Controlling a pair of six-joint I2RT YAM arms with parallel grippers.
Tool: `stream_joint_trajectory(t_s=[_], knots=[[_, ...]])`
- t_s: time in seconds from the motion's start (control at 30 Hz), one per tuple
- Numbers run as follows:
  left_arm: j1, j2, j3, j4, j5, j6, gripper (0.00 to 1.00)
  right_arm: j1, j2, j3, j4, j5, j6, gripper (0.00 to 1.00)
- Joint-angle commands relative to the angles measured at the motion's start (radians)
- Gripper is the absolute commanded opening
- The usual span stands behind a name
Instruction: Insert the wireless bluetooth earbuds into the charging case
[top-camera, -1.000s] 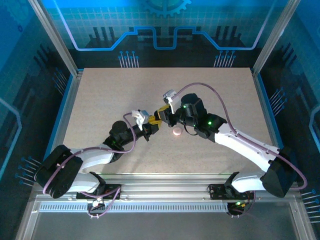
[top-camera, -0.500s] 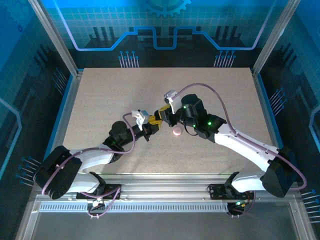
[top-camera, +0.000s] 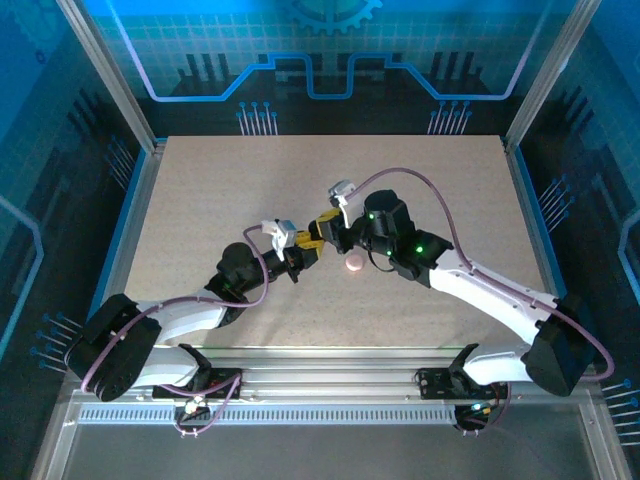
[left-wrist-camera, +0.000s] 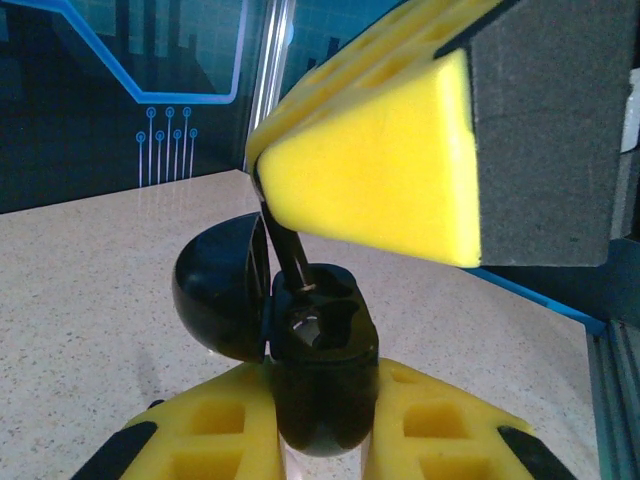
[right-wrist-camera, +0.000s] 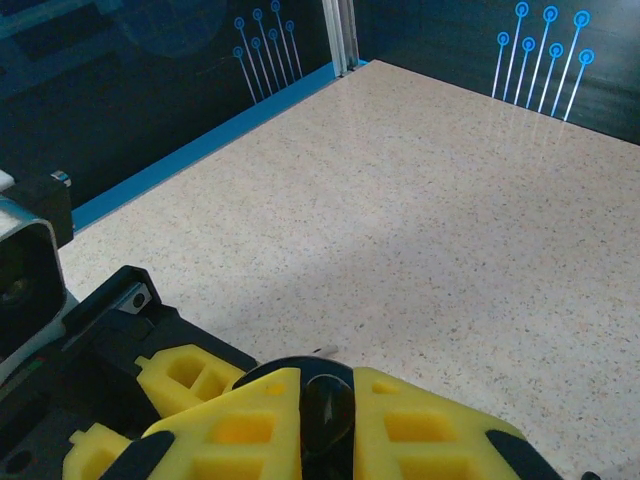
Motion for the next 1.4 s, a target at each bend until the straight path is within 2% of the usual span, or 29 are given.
stream_joint_trajectory(t_s=[0.0, 0.73, 1.1, 1.37], knots=[[-0.007, -0.028, 0.023, 0.085, -0.017, -0.032, 0.13, -0.007, -0.030, -0.024, 0.001, -0.025, -0.012, 0.16], [-0.005, -0.037, 0.029, 0.104, -0.014, -0.041, 0.12, -0.003, -0.044, -0.041, 0.032, -0.053, 0.000, 0.16], [-0.010, -0.066, 0.024, 0.032, -0.004, 0.076, 0.12, -0.015, -0.119, 0.006, 0.012, -0.059, -0.021, 0.17], [-0.012, -0.099, -0.004, 0.010, -0.034, 0.110, 0.12, -0.014, -0.133, 0.003, 0.045, -0.076, 0.011, 0.18]])
